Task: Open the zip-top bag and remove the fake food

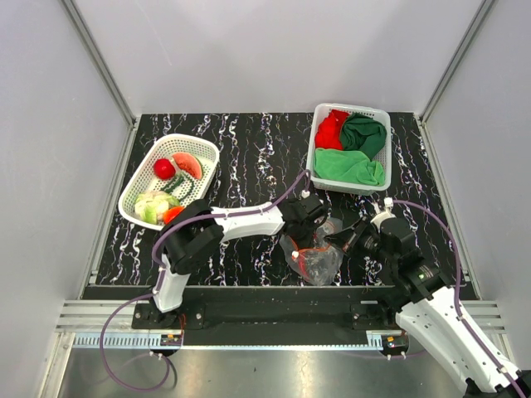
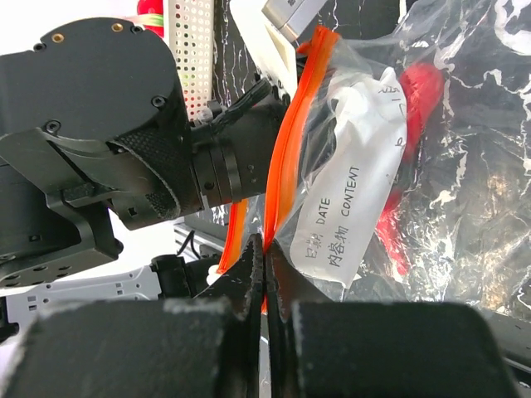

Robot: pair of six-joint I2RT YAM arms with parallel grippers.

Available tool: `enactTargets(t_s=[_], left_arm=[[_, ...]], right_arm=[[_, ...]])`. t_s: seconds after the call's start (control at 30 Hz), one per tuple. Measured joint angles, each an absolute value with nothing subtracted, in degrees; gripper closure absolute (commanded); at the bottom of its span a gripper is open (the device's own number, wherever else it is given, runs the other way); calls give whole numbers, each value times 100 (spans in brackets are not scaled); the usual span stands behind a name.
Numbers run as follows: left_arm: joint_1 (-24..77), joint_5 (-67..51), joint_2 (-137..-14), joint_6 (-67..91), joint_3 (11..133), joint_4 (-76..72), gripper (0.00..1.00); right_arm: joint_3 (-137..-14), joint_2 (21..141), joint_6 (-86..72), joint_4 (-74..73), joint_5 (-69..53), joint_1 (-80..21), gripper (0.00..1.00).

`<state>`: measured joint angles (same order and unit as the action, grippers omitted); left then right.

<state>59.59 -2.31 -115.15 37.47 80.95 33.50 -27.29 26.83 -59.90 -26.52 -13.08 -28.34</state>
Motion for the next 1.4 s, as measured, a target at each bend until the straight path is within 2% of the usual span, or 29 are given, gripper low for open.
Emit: enactTargets(t_s=[0.07, 0.1, 0.2, 0.37, 0.63, 0.97, 1.1, 1.23, 1.4], left_arm=[[5961, -202, -11513, 3701, 8095, 3308, 79], [5961, -187, -11509, 3673, 8095, 3295, 85], [5961, -165, -11489, 3592, 8095, 3288, 89], [5961, -272, -11327, 3398, 8095, 3319, 89], [5918, -1205, -10694, 3065, 8095, 3301, 92], [5404, -1774, -10221, 3020, 7964, 3199, 80], [5325, -1946, -10221, 3022, 7878, 3179, 57], [5354, -2016, -10221, 3009, 7846, 3124, 45], [5360, -1997, -10370, 3177, 7780, 3033, 41]], right_arm=[[-2731, 2670, -5972, -2685, -1310, -2834, 100], [-2731, 2665, -5959, -2711, -1310, -2834, 100], [-2731, 2663, -5894, -2797, -1308, -2834, 100], [-2768, 2670, -5693, -2985, -1308, -2834, 100], [-2871, 2519, -5275, -3385, -1299, -2834, 100], [-3203, 2416, -4921, -3658, -1168, -2834, 100], [-3264, 2519, -4836, -3669, -1160, -2834, 100], [-3264, 2628, -4779, -3673, -1162, -2834, 100], [-3264, 2687, -4772, -3671, -1166, -2834, 100]])
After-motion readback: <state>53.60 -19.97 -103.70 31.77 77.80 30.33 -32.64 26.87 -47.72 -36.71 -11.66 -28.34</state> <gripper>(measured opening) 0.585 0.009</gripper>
